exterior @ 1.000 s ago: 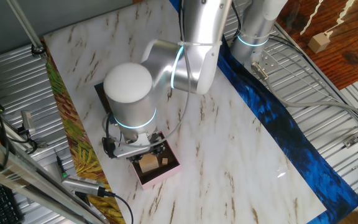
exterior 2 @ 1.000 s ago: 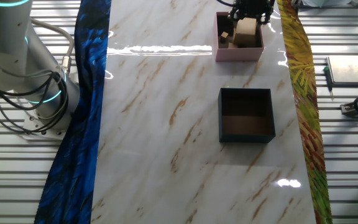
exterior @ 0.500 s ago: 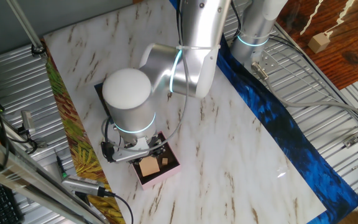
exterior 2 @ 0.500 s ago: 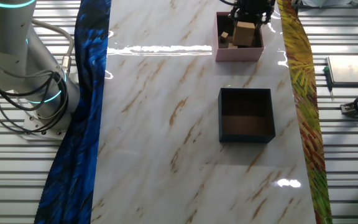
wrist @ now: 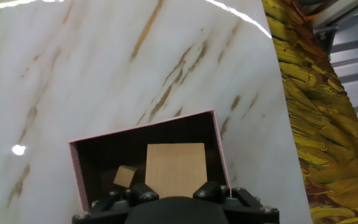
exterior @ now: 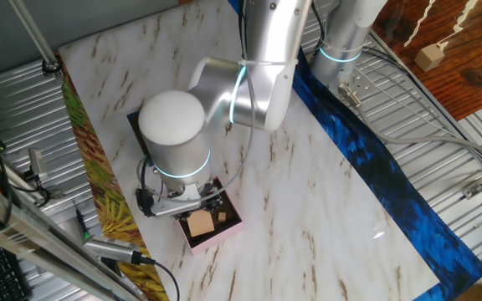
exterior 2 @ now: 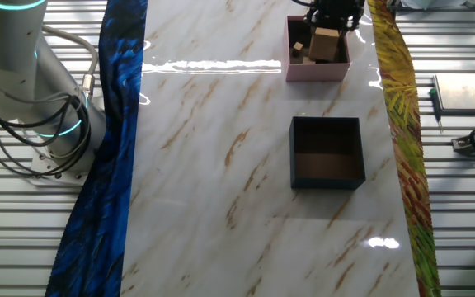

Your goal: Move an object from one box to another

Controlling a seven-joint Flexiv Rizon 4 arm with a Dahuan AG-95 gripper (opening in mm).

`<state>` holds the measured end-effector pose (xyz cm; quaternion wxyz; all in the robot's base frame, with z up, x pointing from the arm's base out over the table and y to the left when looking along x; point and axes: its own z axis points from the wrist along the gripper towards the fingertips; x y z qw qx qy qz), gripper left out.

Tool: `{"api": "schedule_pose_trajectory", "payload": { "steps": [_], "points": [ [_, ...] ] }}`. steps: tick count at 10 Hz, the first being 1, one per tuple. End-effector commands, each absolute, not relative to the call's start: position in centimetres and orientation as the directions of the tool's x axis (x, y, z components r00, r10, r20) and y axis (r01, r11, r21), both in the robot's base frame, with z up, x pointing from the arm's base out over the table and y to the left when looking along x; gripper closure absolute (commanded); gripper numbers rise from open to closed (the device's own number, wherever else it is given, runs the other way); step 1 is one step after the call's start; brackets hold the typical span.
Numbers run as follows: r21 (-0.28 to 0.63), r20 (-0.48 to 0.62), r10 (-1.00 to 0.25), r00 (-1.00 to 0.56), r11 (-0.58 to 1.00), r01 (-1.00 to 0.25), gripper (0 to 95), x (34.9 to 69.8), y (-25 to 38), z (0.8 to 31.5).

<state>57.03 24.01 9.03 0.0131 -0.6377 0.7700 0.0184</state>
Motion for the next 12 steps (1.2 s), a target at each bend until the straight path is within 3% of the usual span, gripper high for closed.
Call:
{"api": "schedule_pose_trajectory", "payload": {
  "steps": [1,8,9,11,12],
  "points": [
    [0.010,-0.044,-0.983,-0.179,0.179,-0.984,38.0,56.7,23.7,9.6],
    [0.009,-0.044,-0.985,-0.166,0.166,-0.986,38.0,56.5,22.0,10.9],
    [0.010,-0.042,-0.989,-0.142,0.141,-0.990,57.0,56.9,20.8,11.9],
    [0.008,-0.039,-0.992,-0.118,0.118,-0.993,57.0,57.3,18.6,13.1],
    [0.007,-0.040,-0.994,-0.106,0.106,-0.994,76.0,57.2,17.3,13.4]
  ]
}}
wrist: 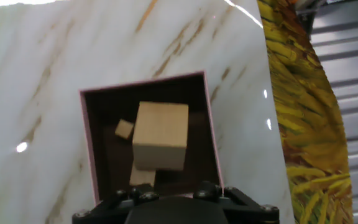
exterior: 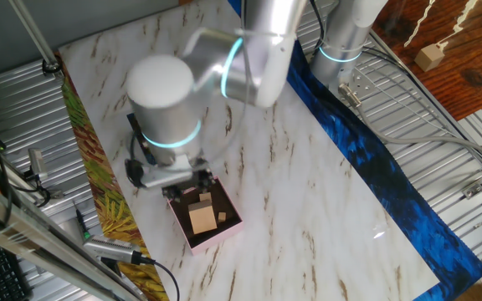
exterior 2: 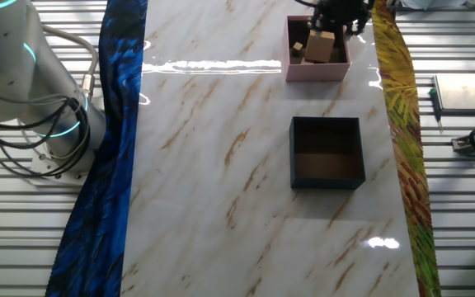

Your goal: Move an object from one box to another

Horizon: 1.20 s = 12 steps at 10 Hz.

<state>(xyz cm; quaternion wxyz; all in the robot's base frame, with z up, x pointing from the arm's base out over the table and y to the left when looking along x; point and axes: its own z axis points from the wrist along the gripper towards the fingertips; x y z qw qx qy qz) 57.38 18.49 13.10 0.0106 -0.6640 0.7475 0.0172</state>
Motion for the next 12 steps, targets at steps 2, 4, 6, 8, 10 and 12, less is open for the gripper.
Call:
{"api": "schedule_pose_trajectory", "payload": {
  "steps": [2,4,6,8,10,12],
  "points": [
    [0.006,-0.016,-0.982,-0.188,0.188,-0.982,76.0,57.0,16.9,13.5],
    [0.011,-0.022,-0.963,-0.267,0.267,-0.964,95.0,57.0,16.9,13.5],
    [0.012,-0.017,-0.929,-0.368,0.368,-0.930,95.0,57.0,16.9,13.5],
    [0.007,-0.004,-0.891,-0.454,0.454,-0.891,95.0,57.0,17.4,13.5],
    [0.009,0.001,-0.890,-0.456,0.456,-0.890,95.0,57.0,15.9,13.5],
    [0.010,-0.004,-0.927,-0.376,0.376,-0.926,95.0,56.9,10.3,13.3]
  ]
}}
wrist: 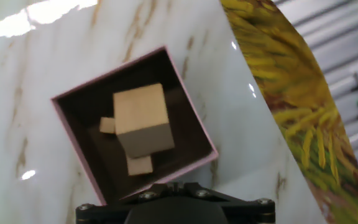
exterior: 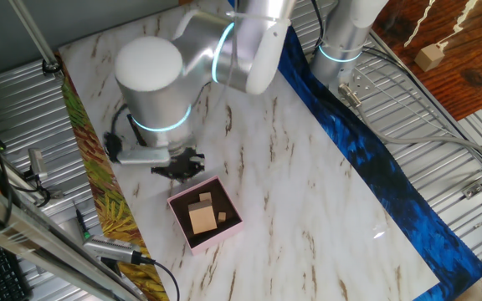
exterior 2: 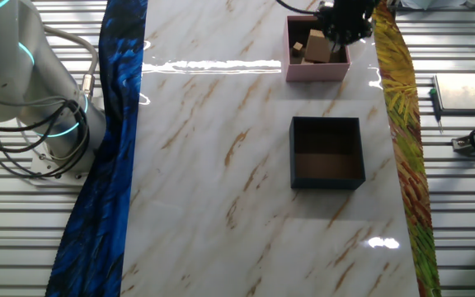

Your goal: Move an object from one box to another

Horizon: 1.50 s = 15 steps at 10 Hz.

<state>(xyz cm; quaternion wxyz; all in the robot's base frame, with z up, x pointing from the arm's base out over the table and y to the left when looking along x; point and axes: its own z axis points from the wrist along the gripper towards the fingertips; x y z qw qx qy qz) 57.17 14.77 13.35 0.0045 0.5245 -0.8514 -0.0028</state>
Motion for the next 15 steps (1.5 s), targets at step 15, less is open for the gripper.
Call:
{"api": "schedule_pose_trajectory", "payload": {
  "steps": [15],
  "points": [
    [0.000,0.015,-0.931,-0.364,0.364,-0.931,95.0,58.3,0.9,12.9]
  ]
}}
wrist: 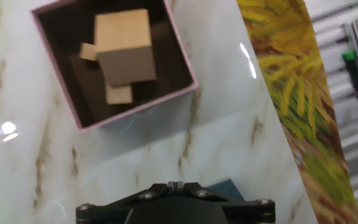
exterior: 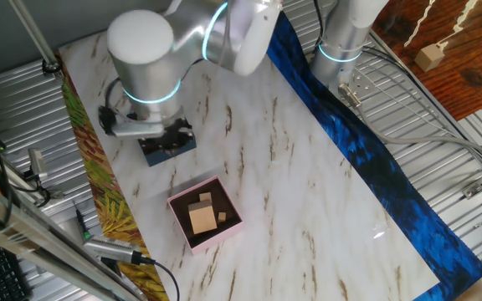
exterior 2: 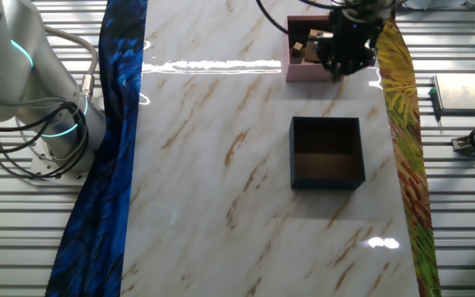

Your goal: Move an object from one box to another

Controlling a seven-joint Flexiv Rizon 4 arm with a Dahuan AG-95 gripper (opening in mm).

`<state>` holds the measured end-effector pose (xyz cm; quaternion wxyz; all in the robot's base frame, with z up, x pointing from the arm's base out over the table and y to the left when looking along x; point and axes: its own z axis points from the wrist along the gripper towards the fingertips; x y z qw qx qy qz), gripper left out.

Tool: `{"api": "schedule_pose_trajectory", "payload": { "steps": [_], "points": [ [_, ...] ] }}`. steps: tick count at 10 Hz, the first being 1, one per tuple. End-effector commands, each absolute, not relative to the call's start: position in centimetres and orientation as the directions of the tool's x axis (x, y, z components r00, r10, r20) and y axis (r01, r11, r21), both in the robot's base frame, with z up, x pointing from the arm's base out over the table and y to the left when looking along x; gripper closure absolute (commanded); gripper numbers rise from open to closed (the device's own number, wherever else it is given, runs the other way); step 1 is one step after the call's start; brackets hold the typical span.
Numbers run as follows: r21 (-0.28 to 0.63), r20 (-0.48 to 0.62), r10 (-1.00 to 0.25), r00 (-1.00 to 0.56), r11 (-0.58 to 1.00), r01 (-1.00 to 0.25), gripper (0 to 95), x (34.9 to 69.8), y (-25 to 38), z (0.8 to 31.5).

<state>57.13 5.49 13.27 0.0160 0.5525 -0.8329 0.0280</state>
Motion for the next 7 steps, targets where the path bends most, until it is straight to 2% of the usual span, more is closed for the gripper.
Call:
{"api": "schedule_pose_trajectory", "payload": {
  "steps": [1,3,7],
  "points": [
    [-0.001,0.019,-0.945,-0.326,0.326,-0.945,95.0,58.5,-0.9,13.2],
    [-0.004,0.028,-0.949,-0.315,0.315,-0.949,95.0,57.6,-3.7,13.4],
    [-0.005,0.031,-0.949,-0.313,0.313,-0.950,95.0,57.4,-4.2,13.3]
  ]
}}
